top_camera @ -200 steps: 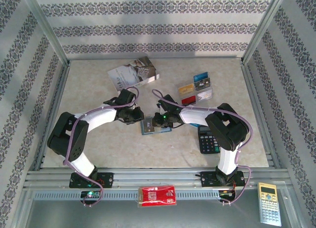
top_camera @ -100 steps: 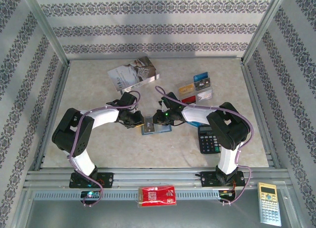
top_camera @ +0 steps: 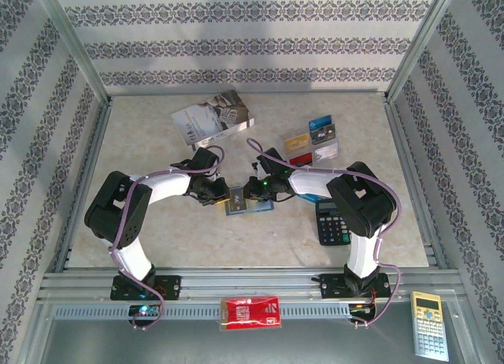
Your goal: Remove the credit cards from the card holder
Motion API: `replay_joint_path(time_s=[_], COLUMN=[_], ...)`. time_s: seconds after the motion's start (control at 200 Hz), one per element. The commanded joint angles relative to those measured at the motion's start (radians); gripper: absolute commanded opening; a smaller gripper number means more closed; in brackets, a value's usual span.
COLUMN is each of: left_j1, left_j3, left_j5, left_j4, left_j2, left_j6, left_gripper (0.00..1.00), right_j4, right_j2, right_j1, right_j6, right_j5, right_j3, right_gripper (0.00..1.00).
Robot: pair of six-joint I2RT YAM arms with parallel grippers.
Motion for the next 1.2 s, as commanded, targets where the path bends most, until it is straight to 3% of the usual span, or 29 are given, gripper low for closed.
replay_joint_path(time_s=[0.0, 0.72, 1.004, 1.199], left_j1=[-0.01, -0.01, -0.01, -0.007], left_j3=[-0.009, -0.006, -0.005, 0.006], left_j5=[-0.018, -0.021, -0.022, -0.081], left_j4=[-0.011, -0.025, -0.027, -0.065], left_j2=[0.03, 0.044, 0.047, 0.024], left_j6=[0.015, 0.031, 0.03, 0.029], left_gripper=[0.14, 0.11, 0.11, 0.11], right_j4=[0.022, 0.02, 0.051, 0.034], right_j2=[0.01, 0.039, 0.034, -0.01], right_j1=[-0.005, -0.009, -0.009, -0.014], right_j6=[0.009, 0.024, 0.021, 0.011], right_j5=[-0.027, -0.013, -0.051, 0.009], right_j3=[0.007, 0.0, -0.005, -0.022], right_gripper=[0.16, 0.16, 0.09, 0.02])
